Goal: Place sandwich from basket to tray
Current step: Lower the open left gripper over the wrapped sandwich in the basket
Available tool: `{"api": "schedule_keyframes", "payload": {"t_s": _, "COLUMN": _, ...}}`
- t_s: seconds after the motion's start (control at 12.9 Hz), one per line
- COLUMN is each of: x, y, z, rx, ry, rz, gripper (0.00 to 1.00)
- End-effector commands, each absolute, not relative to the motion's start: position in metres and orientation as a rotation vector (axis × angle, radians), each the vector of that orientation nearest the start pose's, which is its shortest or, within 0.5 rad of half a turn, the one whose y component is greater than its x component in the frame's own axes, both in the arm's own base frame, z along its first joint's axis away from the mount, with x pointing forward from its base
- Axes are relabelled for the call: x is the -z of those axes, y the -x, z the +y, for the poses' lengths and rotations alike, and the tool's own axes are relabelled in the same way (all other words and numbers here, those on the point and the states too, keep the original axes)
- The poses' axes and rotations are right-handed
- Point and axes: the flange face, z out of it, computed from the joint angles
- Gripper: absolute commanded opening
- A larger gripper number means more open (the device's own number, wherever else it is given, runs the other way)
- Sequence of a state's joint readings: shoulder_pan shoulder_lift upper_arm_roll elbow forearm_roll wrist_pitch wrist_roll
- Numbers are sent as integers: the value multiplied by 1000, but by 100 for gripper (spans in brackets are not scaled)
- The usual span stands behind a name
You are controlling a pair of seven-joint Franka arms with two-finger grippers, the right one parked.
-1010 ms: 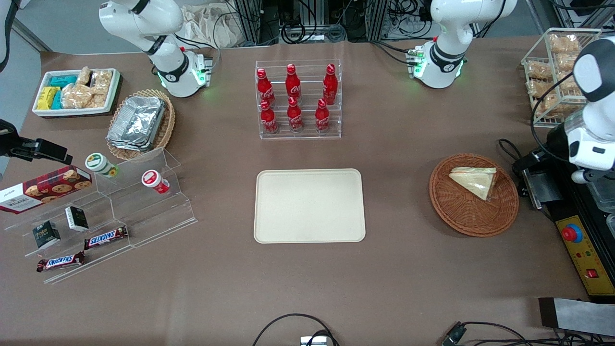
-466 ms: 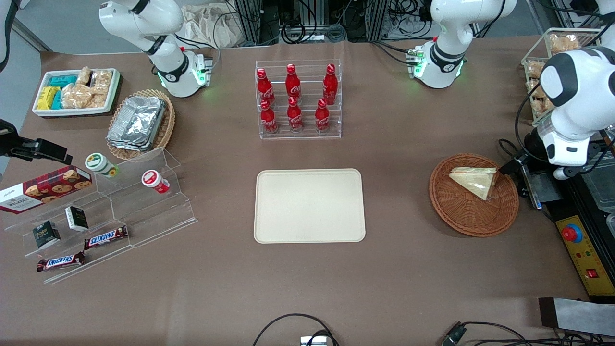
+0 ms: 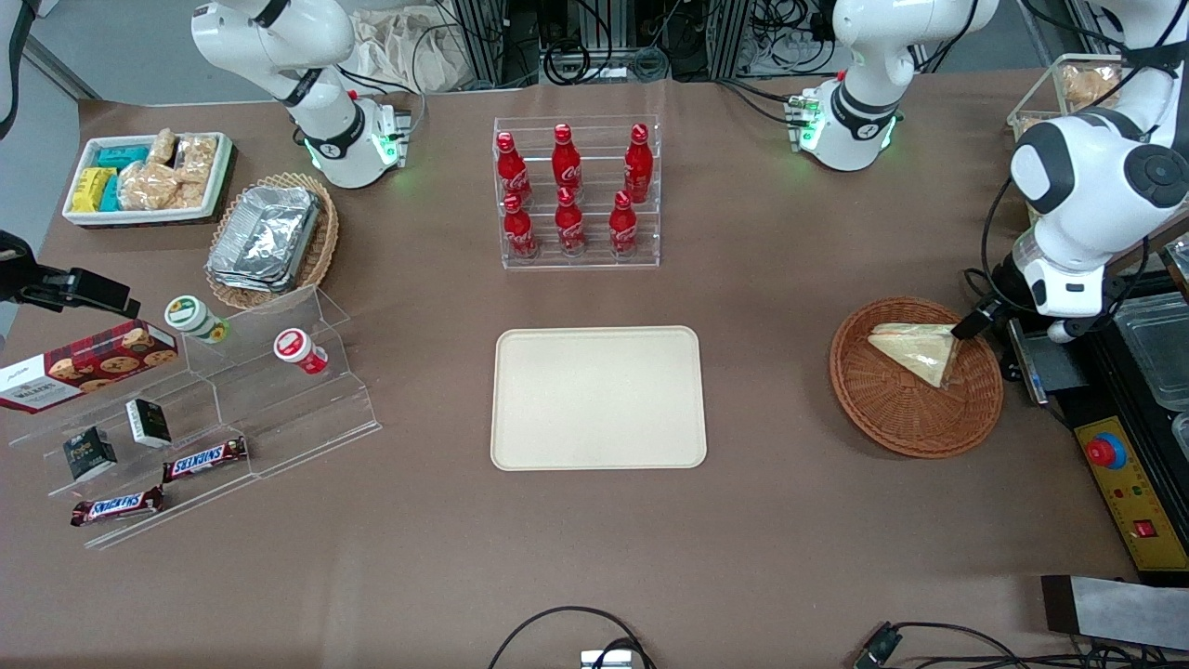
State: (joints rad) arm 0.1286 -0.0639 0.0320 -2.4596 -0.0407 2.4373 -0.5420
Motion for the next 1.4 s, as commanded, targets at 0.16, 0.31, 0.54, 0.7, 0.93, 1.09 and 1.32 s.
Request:
{"api": "schedule_keyframes", "payload": {"t_s": 0.16, "x": -294, "y": -465, "z": 77, "rx": 87, "ry": 2958, "rz": -1187, "gripper": 100}}
{"api": "schedule_keyframes", "payload": {"t_s": 0.31, "x": -287, "y": -464, "z": 77, "rx": 85, "ry": 2956, "rz": -1188, "gripper": 100}}
{"api": "schedule_keyframes", "payload": {"t_s": 0.54, "x": -278, "y": -465, "z": 77, "rx": 88, "ry": 2955, "rz": -1186, "gripper": 100}}
{"api": "schedule_keyframes", "payload": {"t_s": 0.7, "x": -268, "y": -466, "z": 77, "rx": 101, "ry": 2954, "rz": -1187, "gripper": 100}}
{"api": "schedule_keyframes", "payload": {"t_s": 0.93, "x": -256, "y": -468, "z": 75, "rx": 111, "ry": 2954, "rz": -1222, "gripper": 100}}
{"api": "schedule_keyframes", "payload": {"t_s": 1.09, "x": -249, "y": -468, "z": 75, "rx": 112, "ry": 2951, "rz": -1229, "gripper": 100}}
{"api": "schedule_keyframes", "payload": {"t_s": 1.32, "x": -245, "y": -468, "z": 72, "rx": 100, "ry": 2949, "rz": -1248, "gripper": 92}}
